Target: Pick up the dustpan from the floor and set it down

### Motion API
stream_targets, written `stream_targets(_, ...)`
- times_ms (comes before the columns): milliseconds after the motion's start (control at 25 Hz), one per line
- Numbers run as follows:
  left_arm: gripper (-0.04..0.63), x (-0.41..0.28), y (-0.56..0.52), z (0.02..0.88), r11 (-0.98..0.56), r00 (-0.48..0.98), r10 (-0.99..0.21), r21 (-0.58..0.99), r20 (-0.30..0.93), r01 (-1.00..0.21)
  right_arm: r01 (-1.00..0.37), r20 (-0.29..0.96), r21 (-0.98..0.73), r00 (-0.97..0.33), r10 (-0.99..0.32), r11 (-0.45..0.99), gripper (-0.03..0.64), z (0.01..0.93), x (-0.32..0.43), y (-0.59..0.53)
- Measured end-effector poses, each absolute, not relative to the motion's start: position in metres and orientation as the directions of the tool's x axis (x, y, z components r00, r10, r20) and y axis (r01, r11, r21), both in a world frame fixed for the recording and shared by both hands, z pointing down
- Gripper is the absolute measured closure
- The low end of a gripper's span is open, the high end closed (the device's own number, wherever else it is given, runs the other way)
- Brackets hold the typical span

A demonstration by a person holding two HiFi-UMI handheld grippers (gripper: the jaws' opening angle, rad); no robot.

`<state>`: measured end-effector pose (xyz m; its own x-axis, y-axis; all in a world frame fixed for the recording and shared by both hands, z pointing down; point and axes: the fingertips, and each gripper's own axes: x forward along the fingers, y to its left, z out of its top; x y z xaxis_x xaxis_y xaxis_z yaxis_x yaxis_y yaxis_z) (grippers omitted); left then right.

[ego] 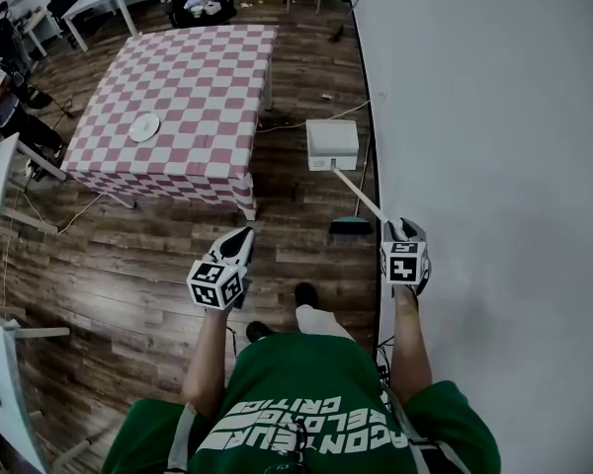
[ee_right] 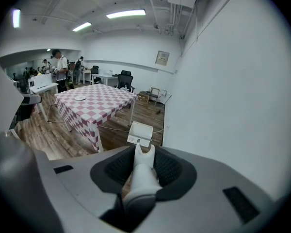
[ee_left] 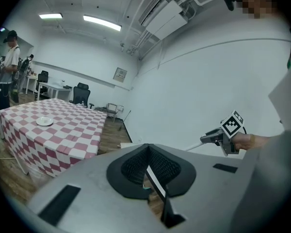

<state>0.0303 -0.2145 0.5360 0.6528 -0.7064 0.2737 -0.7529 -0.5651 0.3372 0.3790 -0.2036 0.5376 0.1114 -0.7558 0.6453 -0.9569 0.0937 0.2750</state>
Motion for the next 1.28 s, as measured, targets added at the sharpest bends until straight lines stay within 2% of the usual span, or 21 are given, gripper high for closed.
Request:
stream_targets(640, 0.592, -0.011, -0.199, 0.56, -0.461, 0.574, -0.759, 0.37, 0.307, -0.807, -0.937, 0.823, 0.242, 0.062, -0.564, 0.25, 0.491, 0.653, 0.345, -0.187)
stream_targets(1280, 0.592, -0.101, -0.145, 0.586, -0.214, 0.359, -0.857, 0.379, 0.37, -0.9, -0.832, 0.94, 0.149, -0.049, -0.338, 0.535, 0.492, 0.754, 0.252, -0.181)
